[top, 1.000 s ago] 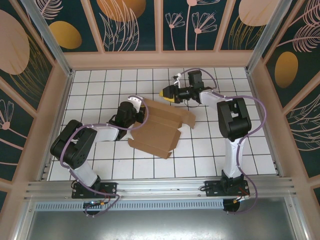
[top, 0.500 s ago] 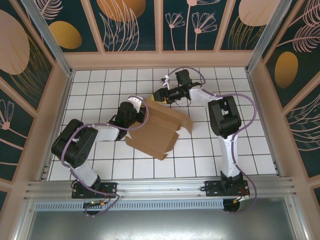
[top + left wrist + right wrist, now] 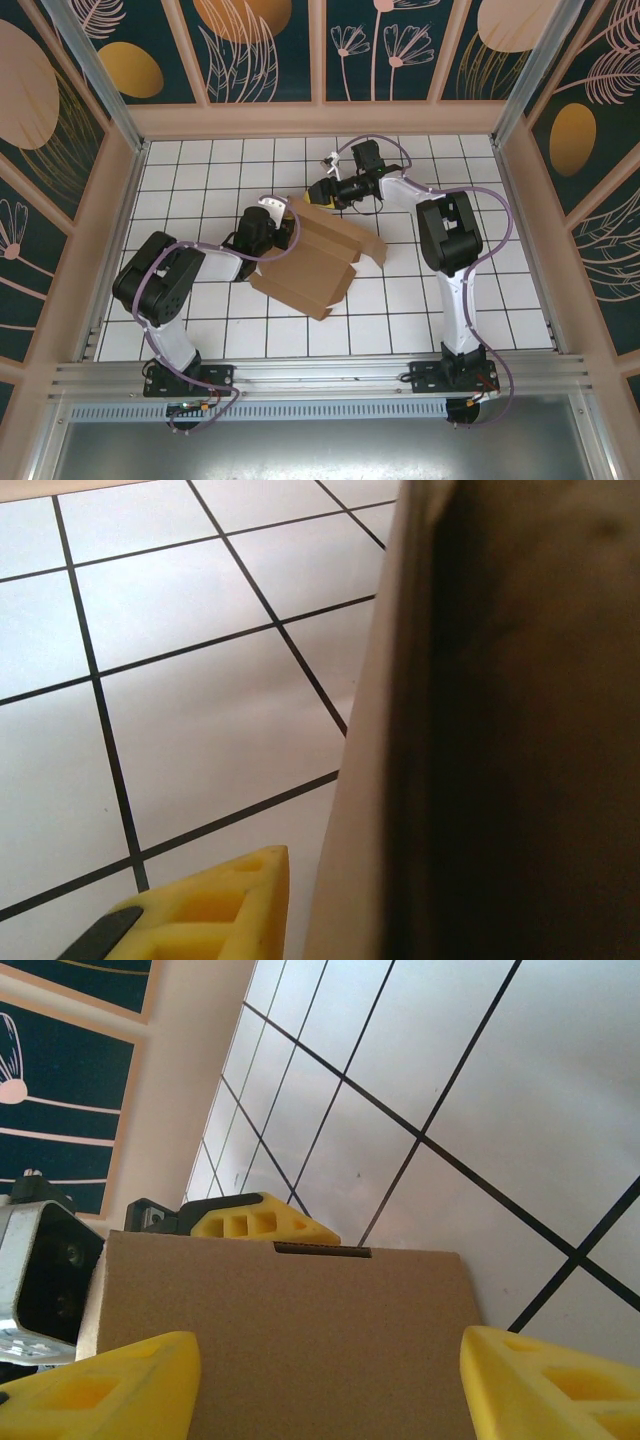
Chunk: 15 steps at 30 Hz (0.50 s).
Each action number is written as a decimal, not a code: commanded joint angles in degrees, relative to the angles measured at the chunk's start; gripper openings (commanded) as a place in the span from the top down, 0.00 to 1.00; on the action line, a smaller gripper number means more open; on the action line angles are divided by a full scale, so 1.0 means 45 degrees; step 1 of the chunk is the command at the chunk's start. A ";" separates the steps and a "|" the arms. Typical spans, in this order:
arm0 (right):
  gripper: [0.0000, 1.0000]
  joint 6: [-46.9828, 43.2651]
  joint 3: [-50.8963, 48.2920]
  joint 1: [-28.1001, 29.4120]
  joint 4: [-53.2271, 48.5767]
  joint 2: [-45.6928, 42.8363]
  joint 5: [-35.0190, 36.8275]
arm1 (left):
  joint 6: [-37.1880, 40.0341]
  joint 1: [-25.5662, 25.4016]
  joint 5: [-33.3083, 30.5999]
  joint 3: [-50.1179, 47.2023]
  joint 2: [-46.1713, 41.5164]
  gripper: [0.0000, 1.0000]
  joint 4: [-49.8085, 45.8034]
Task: Fold the paper box
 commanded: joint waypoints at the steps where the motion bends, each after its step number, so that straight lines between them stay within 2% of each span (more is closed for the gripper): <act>1: 0.31 -0.0063 0.0285 -0.0077 -0.0125 0.0223 -0.0327 | 0.0051 -0.0046 0.0129 0.0190 0.0205 0.76 0.0416; 9: 0.31 -0.0109 0.0019 -0.0064 -0.0059 0.0140 -0.0408 | -0.0199 -0.0046 0.0503 0.0617 0.0477 0.77 0.0812; 15: 0.31 -0.0088 -0.0194 -0.0067 0.0032 -0.0053 -0.0389 | -0.0338 -0.0046 0.0699 0.0728 0.0665 0.95 0.0882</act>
